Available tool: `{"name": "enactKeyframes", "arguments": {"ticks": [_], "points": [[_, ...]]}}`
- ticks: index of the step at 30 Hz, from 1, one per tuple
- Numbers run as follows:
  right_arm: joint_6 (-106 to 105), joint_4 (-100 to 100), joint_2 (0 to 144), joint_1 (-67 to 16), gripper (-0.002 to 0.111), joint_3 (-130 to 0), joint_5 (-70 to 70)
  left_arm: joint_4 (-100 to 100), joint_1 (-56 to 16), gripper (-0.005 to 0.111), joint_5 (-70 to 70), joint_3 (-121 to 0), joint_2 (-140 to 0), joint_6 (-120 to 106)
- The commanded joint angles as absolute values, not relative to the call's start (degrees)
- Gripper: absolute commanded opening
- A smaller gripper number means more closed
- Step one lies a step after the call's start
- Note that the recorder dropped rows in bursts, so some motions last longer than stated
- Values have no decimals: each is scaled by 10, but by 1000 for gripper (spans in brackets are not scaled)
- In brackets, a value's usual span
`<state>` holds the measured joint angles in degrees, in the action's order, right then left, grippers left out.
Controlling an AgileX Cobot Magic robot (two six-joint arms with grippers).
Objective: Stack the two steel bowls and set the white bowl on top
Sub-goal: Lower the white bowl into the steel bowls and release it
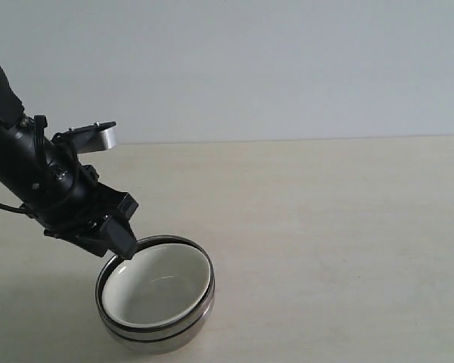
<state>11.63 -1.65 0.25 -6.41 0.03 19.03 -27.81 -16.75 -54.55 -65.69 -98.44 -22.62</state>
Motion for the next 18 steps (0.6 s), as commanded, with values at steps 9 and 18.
{"name": "enactKeyframes", "arguments": {"ticks": [9,18], "points": [[116,-21,0,-63,0,0,185,-322,-179,22,-644,-661,-983,-242],[116,-21,0,-63,0,0,185,-324,-269,22,-627,-659,-983,-266]]}}
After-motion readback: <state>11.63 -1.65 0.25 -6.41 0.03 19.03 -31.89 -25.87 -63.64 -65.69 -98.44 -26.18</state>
